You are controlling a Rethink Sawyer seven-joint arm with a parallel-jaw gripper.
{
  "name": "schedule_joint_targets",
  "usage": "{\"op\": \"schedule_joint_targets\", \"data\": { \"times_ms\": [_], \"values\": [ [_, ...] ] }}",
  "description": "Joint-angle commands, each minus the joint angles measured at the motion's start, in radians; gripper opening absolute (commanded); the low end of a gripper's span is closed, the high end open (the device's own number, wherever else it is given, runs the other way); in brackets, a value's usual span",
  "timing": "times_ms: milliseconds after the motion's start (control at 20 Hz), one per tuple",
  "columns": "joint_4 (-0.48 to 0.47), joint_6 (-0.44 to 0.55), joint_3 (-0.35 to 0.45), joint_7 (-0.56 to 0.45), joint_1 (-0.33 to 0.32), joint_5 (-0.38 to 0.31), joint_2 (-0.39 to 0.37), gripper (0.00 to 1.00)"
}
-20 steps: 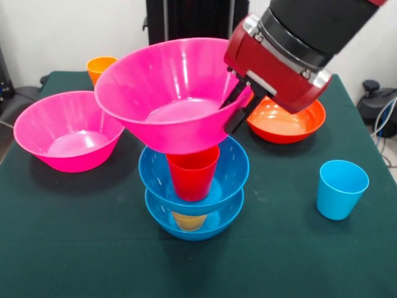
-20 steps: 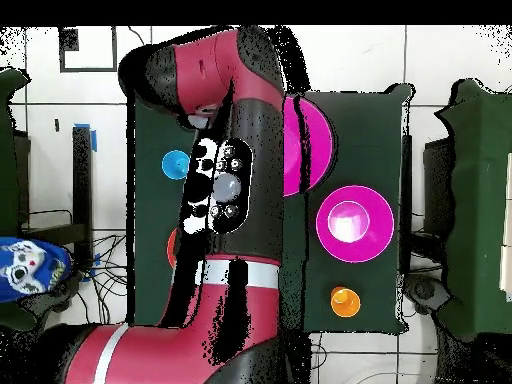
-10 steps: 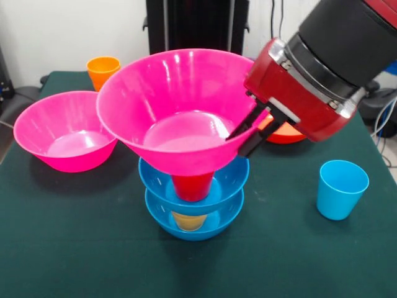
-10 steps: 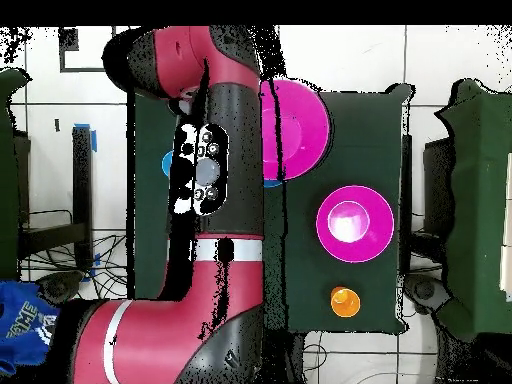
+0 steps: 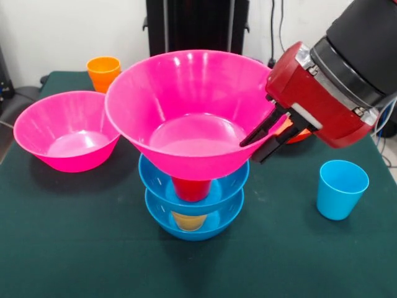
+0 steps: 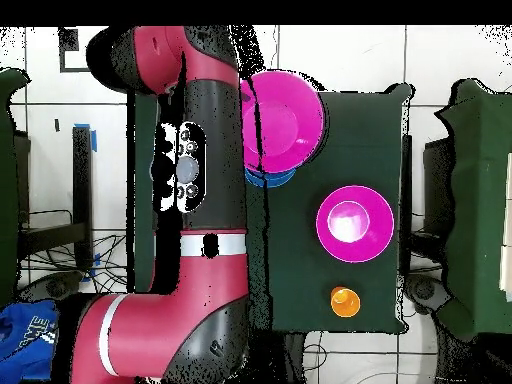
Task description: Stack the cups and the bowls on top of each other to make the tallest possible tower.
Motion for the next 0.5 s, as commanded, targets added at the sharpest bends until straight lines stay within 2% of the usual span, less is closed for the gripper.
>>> {"op": "schedule_joint_targets", "data": {
  "times_ms": [50,250,500],
  "values": [
    [-0.087,0.207,-0.038,-0.262,0.019,-0.032,0.041,0.0],
    [-0.069,0.23,-0.068,-0.245,0.021,-0.013,0.04,0.0],
    [-0.02,0.204,-0.076,-0.221,0.024,0.008,0.027,0.0]
  ]
}}
